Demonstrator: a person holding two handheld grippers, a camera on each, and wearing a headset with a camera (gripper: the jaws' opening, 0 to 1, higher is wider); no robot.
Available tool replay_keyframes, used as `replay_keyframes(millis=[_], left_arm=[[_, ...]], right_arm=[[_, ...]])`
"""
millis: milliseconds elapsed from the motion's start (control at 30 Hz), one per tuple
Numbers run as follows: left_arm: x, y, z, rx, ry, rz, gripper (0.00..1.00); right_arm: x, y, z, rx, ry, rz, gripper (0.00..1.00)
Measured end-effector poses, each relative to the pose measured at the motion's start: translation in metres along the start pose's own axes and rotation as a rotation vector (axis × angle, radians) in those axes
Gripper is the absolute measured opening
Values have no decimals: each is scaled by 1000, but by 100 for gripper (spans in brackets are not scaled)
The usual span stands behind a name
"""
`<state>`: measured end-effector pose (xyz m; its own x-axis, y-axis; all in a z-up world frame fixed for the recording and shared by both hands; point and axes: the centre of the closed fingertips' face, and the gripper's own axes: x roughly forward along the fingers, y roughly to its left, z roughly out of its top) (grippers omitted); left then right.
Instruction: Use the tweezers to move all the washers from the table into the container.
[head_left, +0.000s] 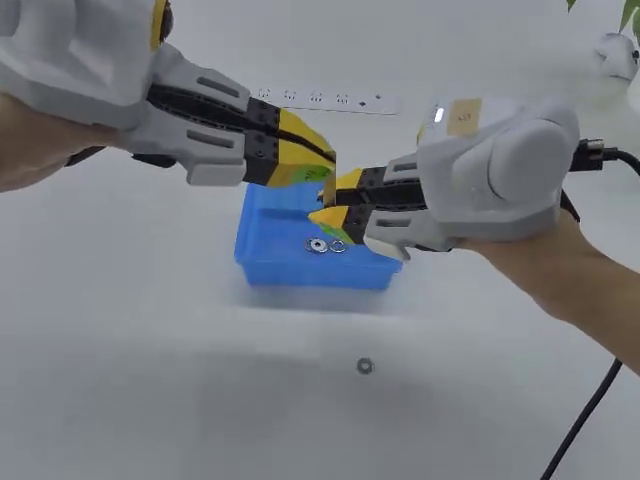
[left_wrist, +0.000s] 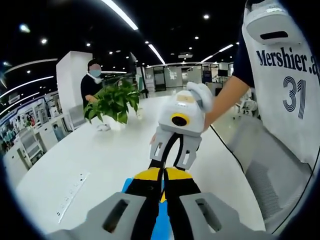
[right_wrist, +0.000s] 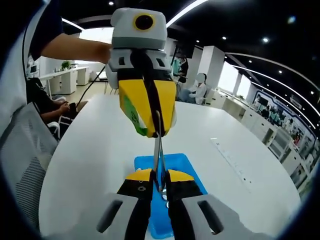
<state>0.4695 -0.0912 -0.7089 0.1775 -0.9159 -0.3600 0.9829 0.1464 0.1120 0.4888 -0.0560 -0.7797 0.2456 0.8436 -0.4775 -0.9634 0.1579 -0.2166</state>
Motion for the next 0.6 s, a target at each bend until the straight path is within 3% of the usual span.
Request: replay_keyframes(millis=[300,600], left_arm=[[13,15,-36,-35,43,-10,5],[22,22,-58,-82,65,-22,6]], right_arm=[[25,-6,-30,9,48,38,11],[40,-7,-51,37,78,55,11]])
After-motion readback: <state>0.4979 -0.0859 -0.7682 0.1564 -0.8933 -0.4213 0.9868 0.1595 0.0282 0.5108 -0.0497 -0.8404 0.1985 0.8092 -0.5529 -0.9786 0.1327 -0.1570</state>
